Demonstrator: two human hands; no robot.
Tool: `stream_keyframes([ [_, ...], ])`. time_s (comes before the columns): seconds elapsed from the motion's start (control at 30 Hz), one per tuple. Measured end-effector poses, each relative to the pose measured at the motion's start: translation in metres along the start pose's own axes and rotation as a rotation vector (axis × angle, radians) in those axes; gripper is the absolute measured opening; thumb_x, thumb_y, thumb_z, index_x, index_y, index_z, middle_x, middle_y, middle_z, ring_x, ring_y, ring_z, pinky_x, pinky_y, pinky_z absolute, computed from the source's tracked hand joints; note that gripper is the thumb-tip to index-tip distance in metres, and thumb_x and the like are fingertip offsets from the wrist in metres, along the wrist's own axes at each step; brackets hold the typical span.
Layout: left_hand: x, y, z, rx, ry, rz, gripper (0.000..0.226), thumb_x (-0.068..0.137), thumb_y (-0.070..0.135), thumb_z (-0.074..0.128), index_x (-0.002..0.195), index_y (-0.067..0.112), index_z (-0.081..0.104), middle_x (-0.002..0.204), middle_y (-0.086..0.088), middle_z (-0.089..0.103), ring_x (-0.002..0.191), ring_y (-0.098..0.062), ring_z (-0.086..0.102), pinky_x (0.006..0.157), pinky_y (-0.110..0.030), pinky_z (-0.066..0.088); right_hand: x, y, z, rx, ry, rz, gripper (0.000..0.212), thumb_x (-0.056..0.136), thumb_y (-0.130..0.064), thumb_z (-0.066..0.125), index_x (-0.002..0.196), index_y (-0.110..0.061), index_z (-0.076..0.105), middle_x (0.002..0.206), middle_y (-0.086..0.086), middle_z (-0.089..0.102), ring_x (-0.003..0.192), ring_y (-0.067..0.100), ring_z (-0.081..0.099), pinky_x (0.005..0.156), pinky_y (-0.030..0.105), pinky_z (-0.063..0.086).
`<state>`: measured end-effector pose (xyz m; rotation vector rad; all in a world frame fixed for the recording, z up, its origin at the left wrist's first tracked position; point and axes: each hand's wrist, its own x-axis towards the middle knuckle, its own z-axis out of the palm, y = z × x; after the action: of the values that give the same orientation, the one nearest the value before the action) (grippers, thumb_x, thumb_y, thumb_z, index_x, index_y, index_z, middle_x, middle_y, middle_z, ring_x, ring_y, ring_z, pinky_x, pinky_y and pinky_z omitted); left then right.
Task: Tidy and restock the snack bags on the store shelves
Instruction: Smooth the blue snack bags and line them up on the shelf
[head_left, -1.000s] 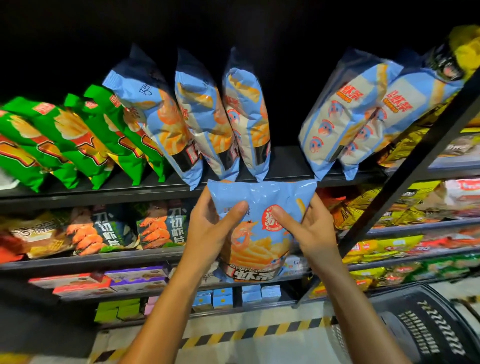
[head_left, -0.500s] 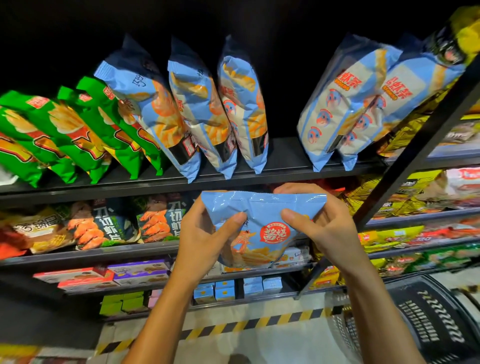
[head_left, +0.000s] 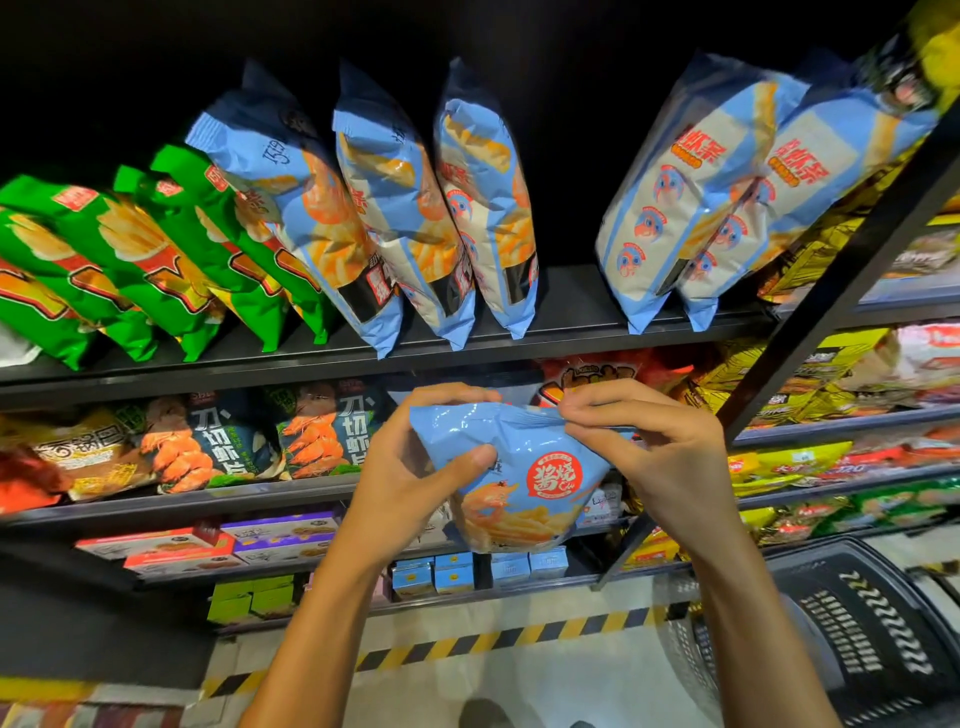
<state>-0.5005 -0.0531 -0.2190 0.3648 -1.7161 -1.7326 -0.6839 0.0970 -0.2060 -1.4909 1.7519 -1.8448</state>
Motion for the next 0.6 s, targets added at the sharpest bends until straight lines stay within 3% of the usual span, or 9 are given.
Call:
stream_keyframes([
  [0.17,0.0014,0.0012,-0.0030,-0.035,-0.082,0.052,0.028,0.086,-0.004,0.070,0.100,0.020,0.075,0.128,-0.011,0.070,0.128,-0.032,0.061,0.096,-0.044,0.056,-0.0049,0.0054,-0.0003,0.012,-0.005,-0.018,0.019,0.082,-0.005,0.076,0.099,-0.014,0.078,0.104,-0.004,0.077,0.101,0.016,0.073,0.086,0.027,0.058],
  [0.27,0.0013,-0.0019,-0.0017,-0.061,-0.065,0.076,0.023,0.085,-0.007,0.068,0.091,0.015,0.076,0.123,-0.011,0.072,0.126,-0.034,0.063,0.092,-0.041,0.056,-0.0054,0.0045,-0.0004,0.034,-0.004,-0.015,0.021,0.082,-0.004,0.076,0.099,-0.016,0.078,0.104,-0.005,0.076,0.101,0.016,0.073,0.086,0.026,0.058],
  [0.43,0.0016,-0.0056,-0.0020,-0.067,-0.057,0.085,0.016,0.085,-0.010,0.068,0.092,0.003,0.073,0.121,-0.015,0.072,0.126,-0.037,0.063,0.096,-0.051,0.056,-0.0056,0.0072,-0.0010,0.046,0.011,0.001,0.020,0.081,-0.005,0.078,0.097,-0.016,0.079,0.103,-0.004,0.078,0.101,0.019,0.074,0.086,0.029,0.058],
  [0.6,0.0017,-0.0055,-0.0027,-0.106,-0.055,0.078,0.015,0.085,-0.012,0.067,0.088,0.001,0.073,0.120,-0.016,0.072,0.126,-0.039,0.062,0.098,-0.052,0.054,-0.0061,0.0082,-0.0047,0.211,-0.038,0.181,0.031,0.078,-0.010,0.079,0.107,-0.019,0.076,0.111,-0.001,0.077,0.110,0.020,0.072,0.088,0.028,0.059],
])
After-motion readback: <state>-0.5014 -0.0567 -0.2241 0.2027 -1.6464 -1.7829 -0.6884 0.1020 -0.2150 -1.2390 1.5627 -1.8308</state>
